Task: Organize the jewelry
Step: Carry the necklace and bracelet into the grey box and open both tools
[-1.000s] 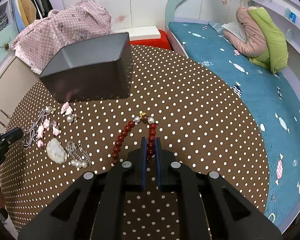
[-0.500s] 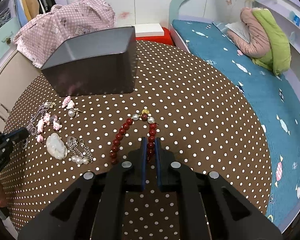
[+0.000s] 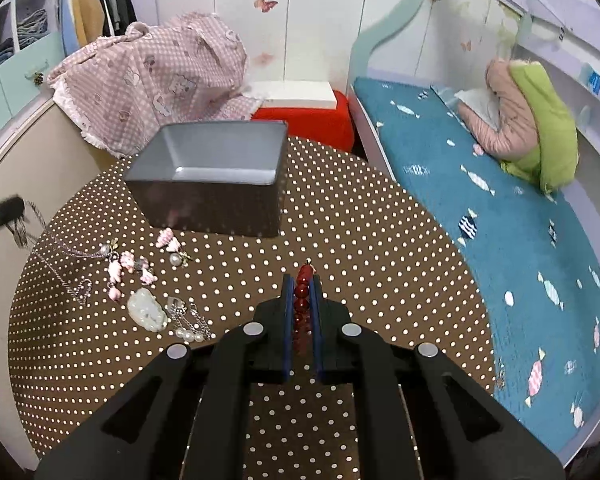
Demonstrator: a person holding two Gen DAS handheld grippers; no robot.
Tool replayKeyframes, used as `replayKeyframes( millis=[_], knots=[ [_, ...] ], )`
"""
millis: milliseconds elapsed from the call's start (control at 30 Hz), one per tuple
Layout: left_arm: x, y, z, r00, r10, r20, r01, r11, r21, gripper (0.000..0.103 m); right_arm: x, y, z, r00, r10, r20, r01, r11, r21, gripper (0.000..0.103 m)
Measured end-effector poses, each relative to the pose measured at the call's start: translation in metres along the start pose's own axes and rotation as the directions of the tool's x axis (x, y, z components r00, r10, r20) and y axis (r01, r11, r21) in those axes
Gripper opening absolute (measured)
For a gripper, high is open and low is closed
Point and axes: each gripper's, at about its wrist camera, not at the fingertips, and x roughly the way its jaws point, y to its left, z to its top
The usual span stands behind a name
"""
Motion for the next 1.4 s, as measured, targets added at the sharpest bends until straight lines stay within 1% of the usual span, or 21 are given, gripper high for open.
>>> replayKeyframes(
  millis=[100, 233, 400, 533, 633, 667, 767, 833, 900, 967, 1033, 1067, 1133, 1200, 1300, 1400],
  knots=[
    [-0.015, -0.002, 0.012, 0.999, 0.000, 0.037, -0.001, 1.000, 0.019, 0.004, -0.010, 0.002, 0.003, 1.000, 0.010, 0.019, -0.009, 1.000, -0.007, 0.006],
    [-0.036, -0.005, 0.030, 0.996, -0.019, 0.083, 0.016, 0.999, 0.040, 0.004, -0.022, 0.003, 0.013, 0.999, 0.009, 0.050, -0.008, 1.000, -0.023, 0.006],
    [-0.064, -0.014, 0.055, 0.988, -0.049, 0.149, 0.037, 0.996, 0.086, 0.004, -0.032, 0.005, 0.022, 0.997, 0.015, 0.082, -0.012, 0.999, -0.036, 0.006],
    [-0.075, -0.020, 0.072, 0.982, -0.062, 0.177, 0.042, 0.992, 0.115, 0.004, -0.036, 0.008, 0.030, 0.995, 0.029, 0.100, -0.024, 0.998, -0.049, 0.006],
    [-0.080, -0.028, 0.088, 0.976, -0.088, 0.198, 0.061, 0.988, 0.138, 0.004, -0.041, 0.010, 0.044, 0.992, 0.035, 0.124, -0.028, 0.998, -0.063, 0.006],
    [-0.081, -0.031, 0.094, 0.974, -0.095, 0.206, 0.065, 0.987, 0.147, 0.004, -0.043, 0.010, 0.053, 0.989, 0.049, 0.139, -0.040, 0.997, -0.067, 0.006],
    [-0.080, -0.042, 0.124, 0.963, -0.141, 0.228, 0.103, 0.980, 0.170, 0.004, -0.047, 0.014, 0.077, 0.982, 0.071, 0.176, -0.056, 0.995, -0.084, 0.006],
    [-0.075, -0.049, 0.143, 0.959, -0.153, 0.240, 0.111, 0.977, 0.180, 0.004, -0.048, 0.015, 0.095, 0.977, 0.101, 0.187, -0.086, 0.992, -0.088, 0.006],
    [-0.066, -0.054, 0.165, 0.957, -0.152, 0.246, 0.109, 0.977, 0.181, 0.004, -0.042, 0.017, 0.113, 0.975, 0.114, 0.189, -0.097, 0.991, -0.097, 0.006],
    [-0.054, -0.057, 0.180, 0.959, -0.158, 0.236, 0.117, 0.977, 0.176, 0.004, -0.035, 0.016, 0.123, 0.974, 0.140, 0.179, -0.124, 0.987, -0.097, 0.006],
    [-0.037, -0.060, 0.190, 0.964, -0.144, 0.223, 0.107, 0.980, 0.169, 0.004, -0.020, 0.016, 0.131, 0.975, 0.162, 0.153, -0.150, 0.985, -0.087, 0.006],
    [-0.028, -0.059, 0.193, 0.967, -0.143, 0.211, 0.109, 0.980, 0.165, 0.004, -0.012, 0.015, 0.134, 0.974, 0.182, 0.135, -0.172, 0.982, -0.079, 0.006],
    [-0.007, -0.058, 0.195, 0.973, -0.144, 0.178, 0.119, 0.982, 0.146, 0.004, 0.002, 0.014, 0.137, 0.977, 0.185, 0.108, -0.178, 0.981, -0.074, 0.006],
    [0.012, -0.057, 0.192, 0.979, -0.141, 0.146, 0.122, 0.984, 0.131, 0.004, 0.019, 0.013, 0.137, 0.977, 0.201, 0.073, -0.197, 0.978, -0.064, 0.007],
    [0.046, -0.055, 0.177, 0.989, -0.131, 0.074, 0.121, 0.986, 0.116, 0.005, 0.046, 0.015, 0.134, 0.976, 0.217, 0.011, -0.216, 0.975, -0.052, 0.007],
    [0.070, -0.052, 0.162, 0.993, -0.120, 0.018, 0.118, 0.988, 0.101, 0.005, 0.064, 0.014, 0.131, 0.973, 0.231, -0.029, -0.231, 0.972, -0.027, 0.008]
  ],
)
